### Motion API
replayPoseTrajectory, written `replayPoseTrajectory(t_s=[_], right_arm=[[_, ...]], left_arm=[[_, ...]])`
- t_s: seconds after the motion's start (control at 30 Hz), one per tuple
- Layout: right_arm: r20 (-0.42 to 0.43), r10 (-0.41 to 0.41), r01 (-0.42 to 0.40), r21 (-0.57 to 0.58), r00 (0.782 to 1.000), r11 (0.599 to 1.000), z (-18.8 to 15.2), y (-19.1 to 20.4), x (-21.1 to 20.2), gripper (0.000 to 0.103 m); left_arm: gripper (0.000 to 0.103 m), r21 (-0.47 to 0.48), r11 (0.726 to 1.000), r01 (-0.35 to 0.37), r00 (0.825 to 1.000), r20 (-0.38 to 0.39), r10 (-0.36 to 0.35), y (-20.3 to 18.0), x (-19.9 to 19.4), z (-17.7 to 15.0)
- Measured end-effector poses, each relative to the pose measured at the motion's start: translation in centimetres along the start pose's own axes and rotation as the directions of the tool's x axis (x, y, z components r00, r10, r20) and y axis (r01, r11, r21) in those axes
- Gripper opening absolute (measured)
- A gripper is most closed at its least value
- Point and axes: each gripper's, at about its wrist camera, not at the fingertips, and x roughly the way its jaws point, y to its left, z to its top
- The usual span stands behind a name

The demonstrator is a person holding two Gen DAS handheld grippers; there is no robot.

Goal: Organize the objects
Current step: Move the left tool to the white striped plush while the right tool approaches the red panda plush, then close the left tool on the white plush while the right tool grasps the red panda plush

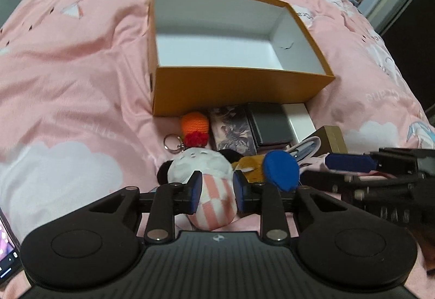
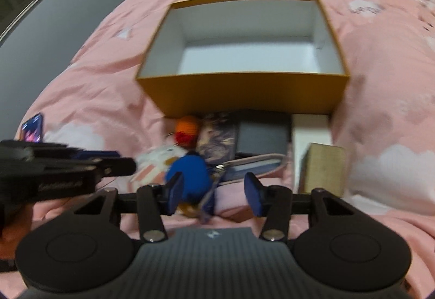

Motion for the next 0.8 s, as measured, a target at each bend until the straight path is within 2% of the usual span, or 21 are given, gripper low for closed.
replayPoseTrajectory(t_s=[0.07,0.3,0.33,0.4,0.43,0.8], right_arm=[[-0.018,0.019,-0.02,-0.038,1.0,0.999,-0.2,0.8,0.3,0.059],[-0.102,0.012,-0.023,-0.107,0.995,0.994,-0.4,2.3,2.3,0.059],[-0.111,0.018,-0.03,-0.109,0.994,0.994,-0.3,2.3,2.6,0.059],[-0.119,0.007,-0.022,-0.12,0.993,0.993,-0.2,2.5,3.2,0.052],[-0.113,-0.012,-0.003,-0.128,0.994,0.992,0.0,2.5,3.5,0.043],[-0.032,-0.047,0.044,-0.101,0.998,0.994,4.0,2.2,5.4,0.041]], left_arm=[[0.035,-0.019,1.0,-0.007,1.0,-0.004,0.007,0.4,0.2,0.0],[0.035,-0.027,0.999,-0.025,0.999,-0.021,0.024,0.6,1.2,0.1],[0.035,-0.023,0.999,-0.029,0.999,-0.019,0.029,0.5,1.3,0.1],[0.035,-0.027,0.999,-0.041,0.999,-0.022,0.04,0.6,1.5,0.1],[0.035,-0.03,0.999,-0.044,0.999,-0.025,0.043,0.8,1.6,0.2],[0.035,-0.15,0.989,0.002,0.999,-0.037,-0.007,3.2,3.4,1.4]])
